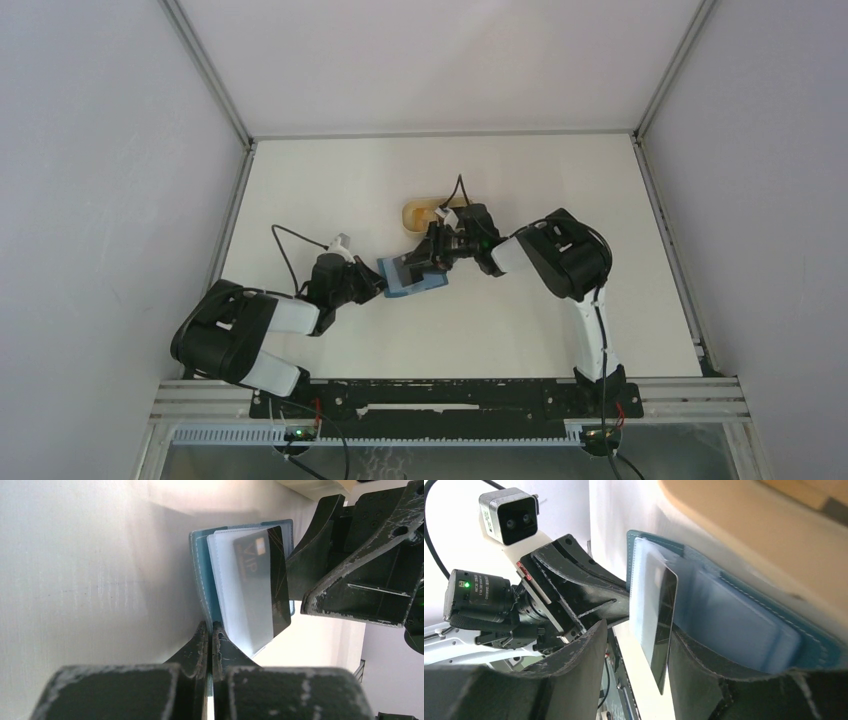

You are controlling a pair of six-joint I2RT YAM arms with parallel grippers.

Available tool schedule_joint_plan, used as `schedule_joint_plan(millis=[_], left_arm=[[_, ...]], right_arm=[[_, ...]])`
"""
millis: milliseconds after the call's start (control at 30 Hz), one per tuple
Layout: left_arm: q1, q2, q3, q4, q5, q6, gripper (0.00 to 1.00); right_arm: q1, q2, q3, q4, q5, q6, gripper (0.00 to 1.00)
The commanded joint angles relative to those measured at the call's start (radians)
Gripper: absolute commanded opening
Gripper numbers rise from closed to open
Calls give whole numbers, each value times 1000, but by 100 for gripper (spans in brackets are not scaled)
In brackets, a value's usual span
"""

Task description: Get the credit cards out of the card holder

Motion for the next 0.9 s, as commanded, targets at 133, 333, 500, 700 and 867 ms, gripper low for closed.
schedule_joint_plan(millis=[133, 333, 500, 700, 867], left_arm=[[-13, 30, -27, -158, -28, 42, 0], [-13, 27, -24, -162, -29, 44, 0], [-13, 29, -23, -163, -27, 44, 0], [-13, 29, -21, -163, -28, 47, 0], [-13, 31, -17, -166, -28, 49, 0]], right_arm=[[-43, -73, -39, 46, -19, -35, 49], [-68, -84, -71, 38, -28, -54, 25], [-96, -127, -109, -33, -22, -121, 0], [-136, -260, -146, -222, 33, -248, 0], [-169, -377, -128, -345, 91, -323, 0]])
